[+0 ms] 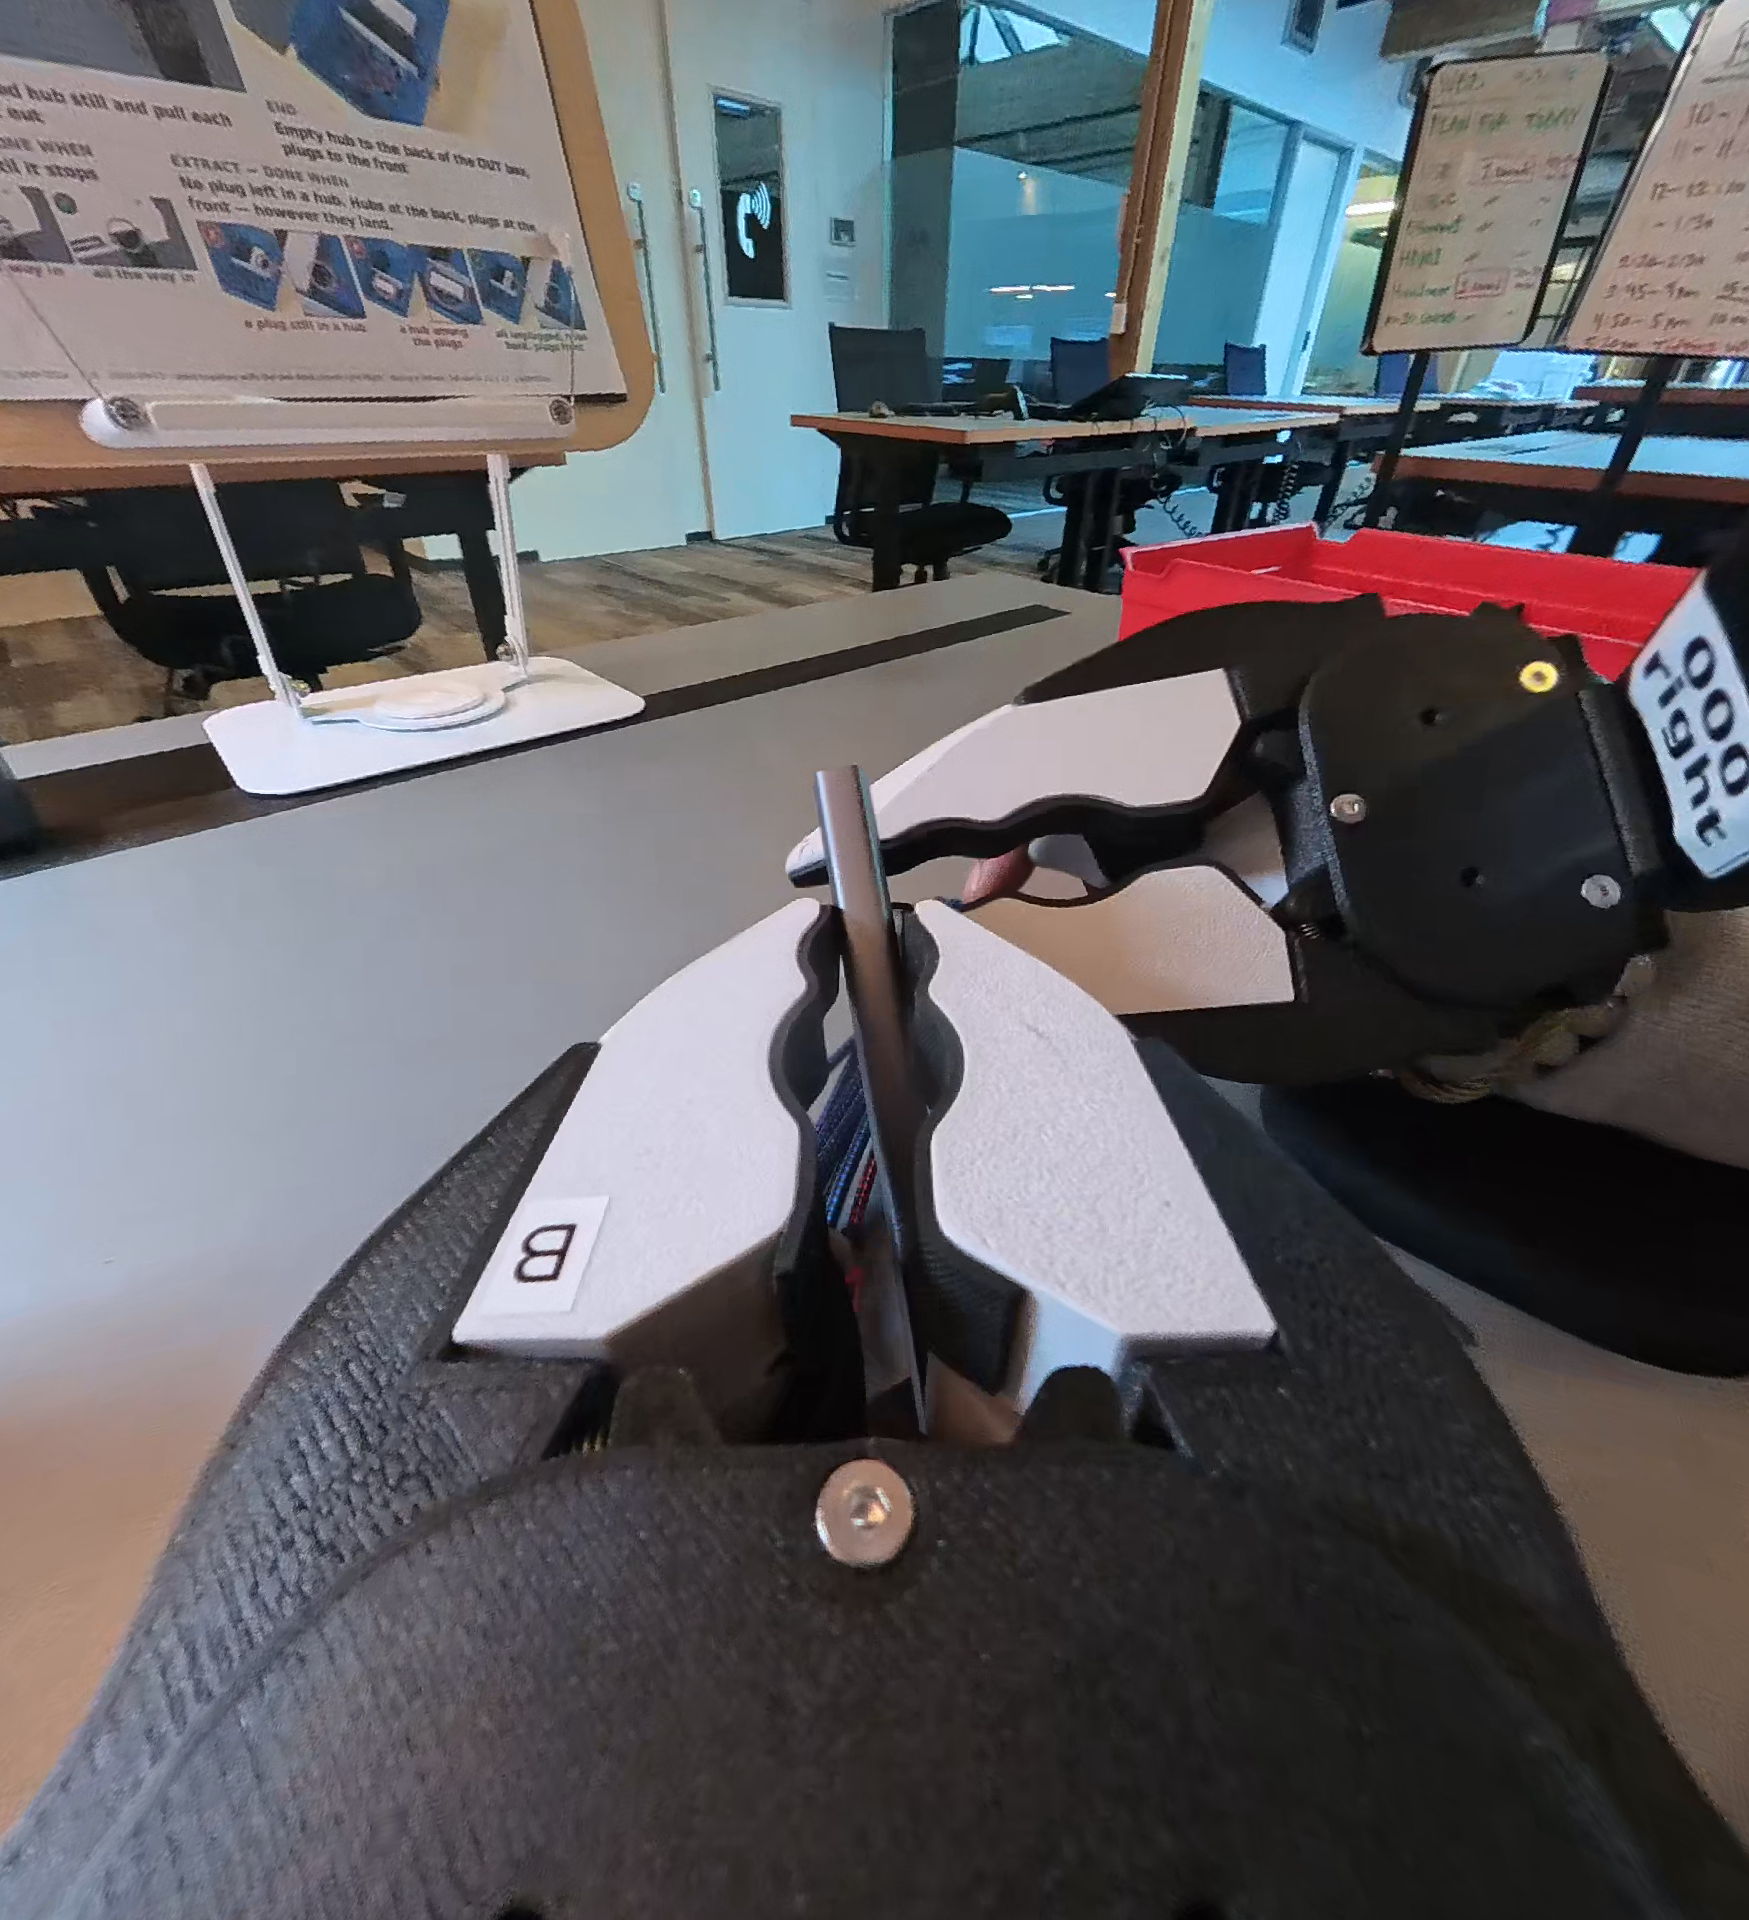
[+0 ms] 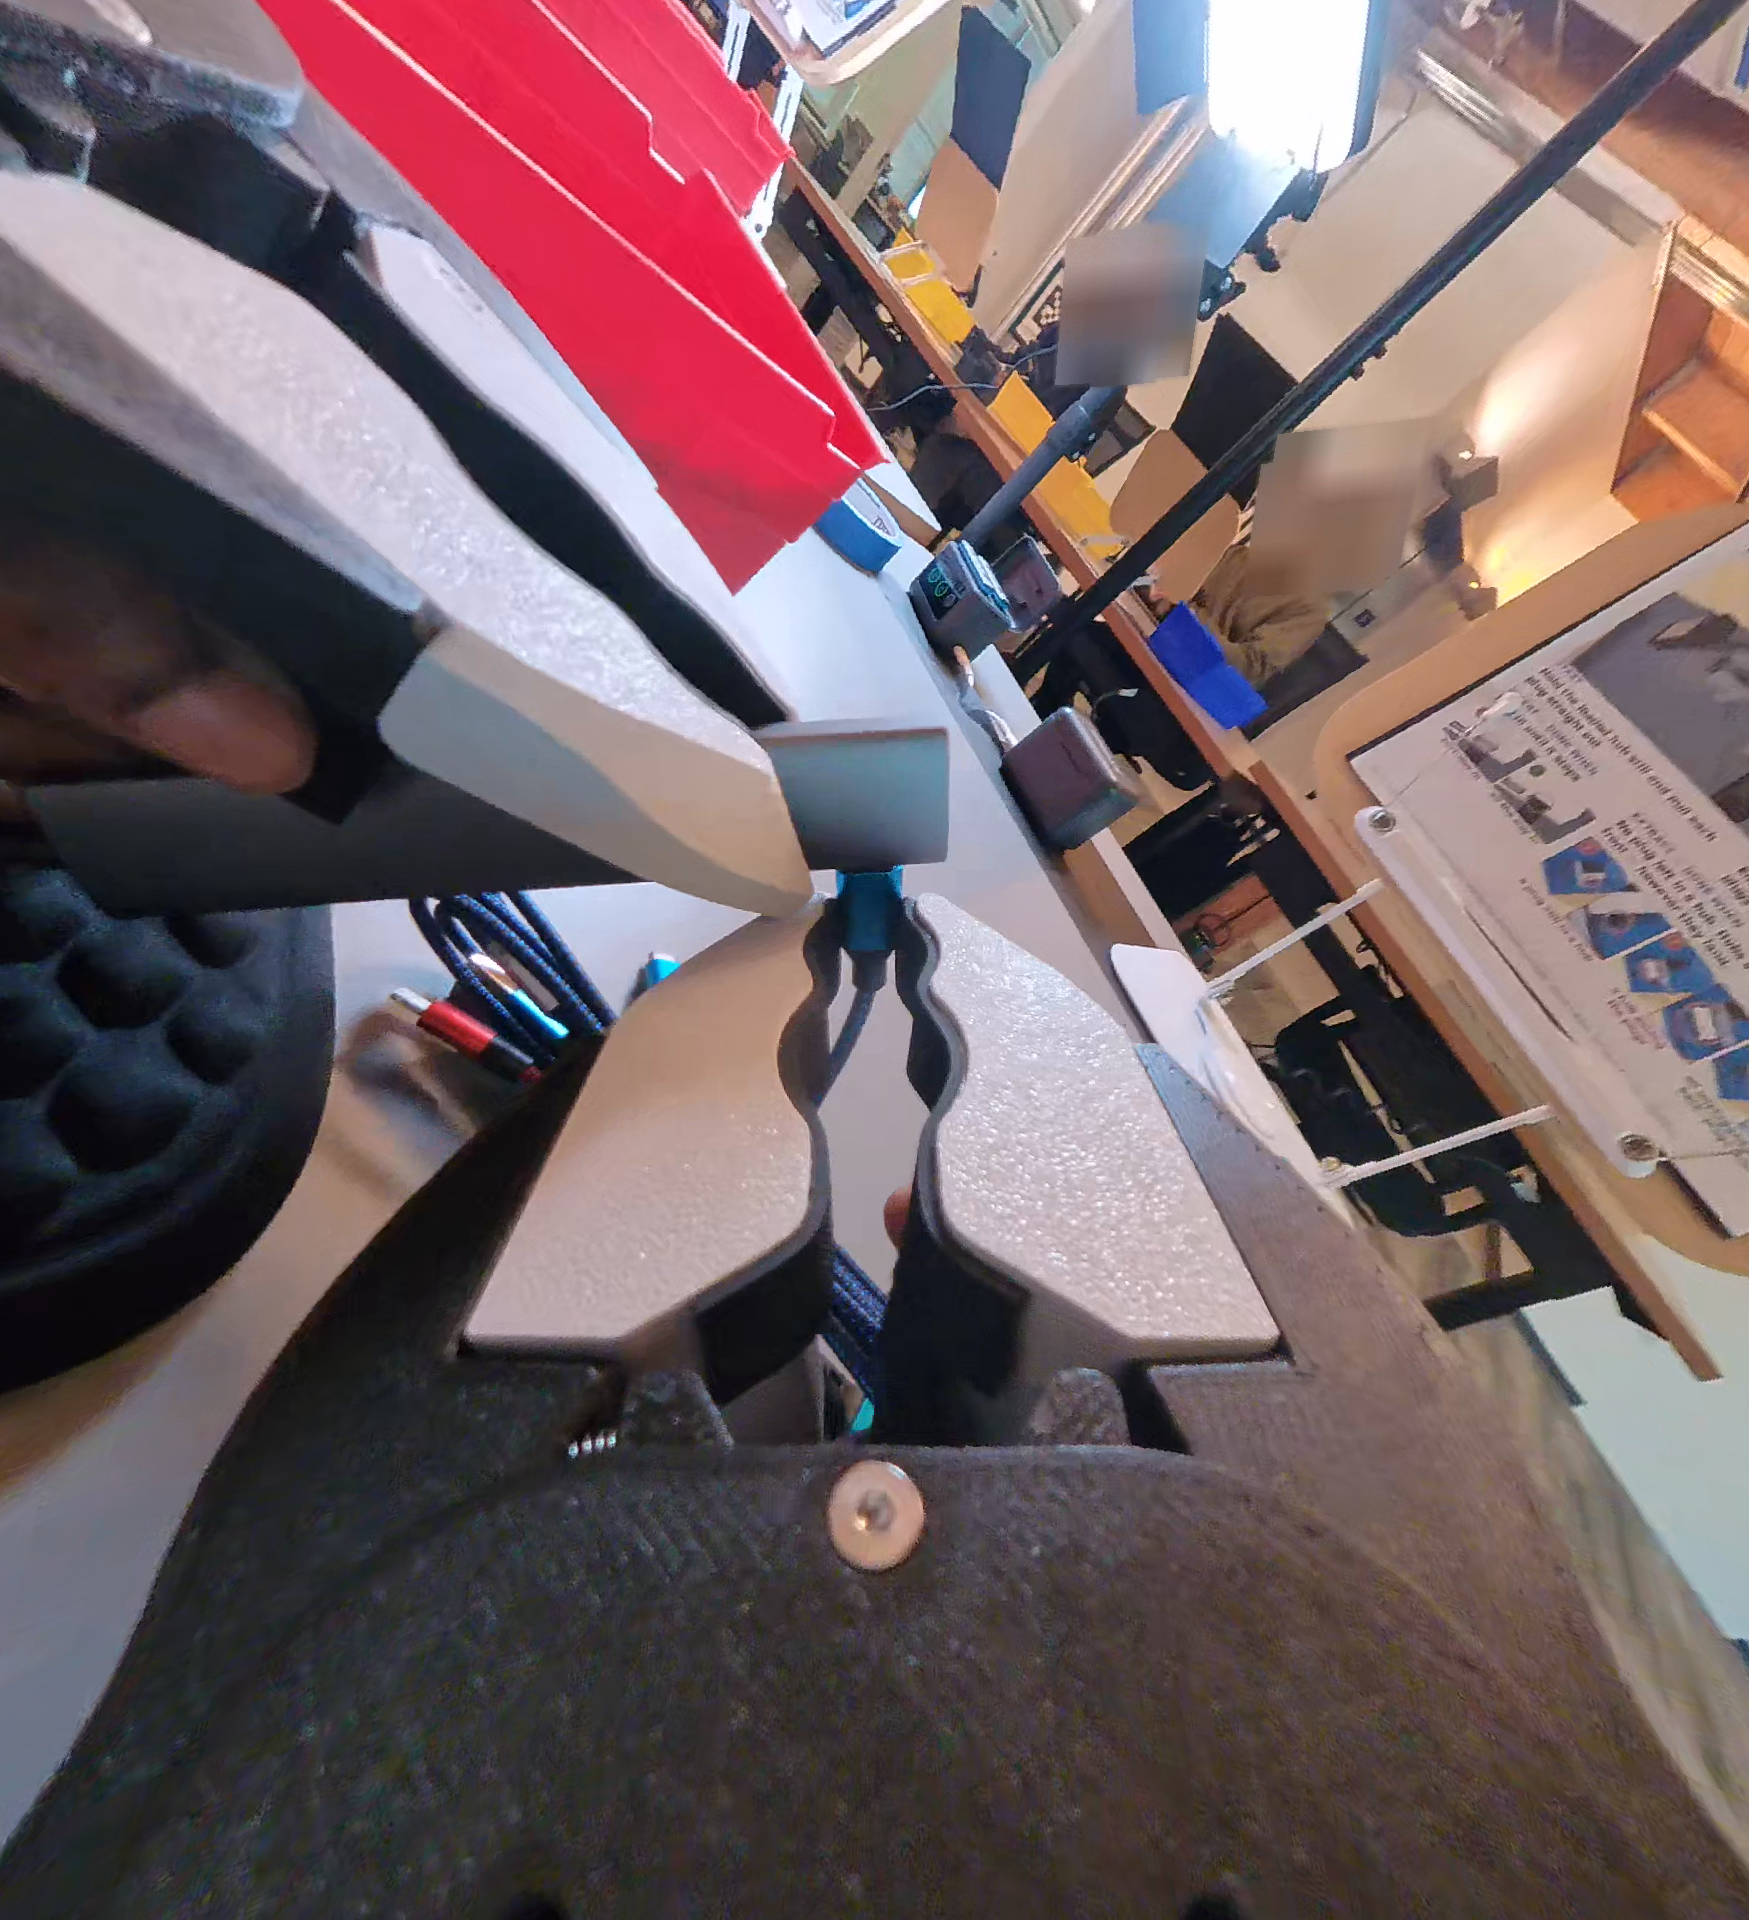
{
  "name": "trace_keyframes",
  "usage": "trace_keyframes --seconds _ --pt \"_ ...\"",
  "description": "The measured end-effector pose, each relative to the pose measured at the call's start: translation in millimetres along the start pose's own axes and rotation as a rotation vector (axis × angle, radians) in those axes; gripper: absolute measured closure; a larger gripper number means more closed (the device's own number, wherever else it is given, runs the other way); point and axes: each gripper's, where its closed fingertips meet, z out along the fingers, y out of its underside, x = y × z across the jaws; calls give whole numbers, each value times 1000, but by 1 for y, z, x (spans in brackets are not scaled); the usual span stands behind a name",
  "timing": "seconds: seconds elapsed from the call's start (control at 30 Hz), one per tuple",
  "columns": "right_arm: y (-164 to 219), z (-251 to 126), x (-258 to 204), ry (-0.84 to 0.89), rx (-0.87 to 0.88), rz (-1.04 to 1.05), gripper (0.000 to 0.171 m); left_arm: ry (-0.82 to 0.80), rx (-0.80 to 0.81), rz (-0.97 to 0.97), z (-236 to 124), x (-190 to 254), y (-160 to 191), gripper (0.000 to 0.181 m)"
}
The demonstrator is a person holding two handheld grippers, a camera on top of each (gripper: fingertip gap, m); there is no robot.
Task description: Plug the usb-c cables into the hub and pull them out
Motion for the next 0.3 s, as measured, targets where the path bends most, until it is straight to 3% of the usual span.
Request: trace_keyframes --seconds 0.3 --pt "3 1 -1 9 -6 -30 160 -17 29 35 -2 1 -3 172"
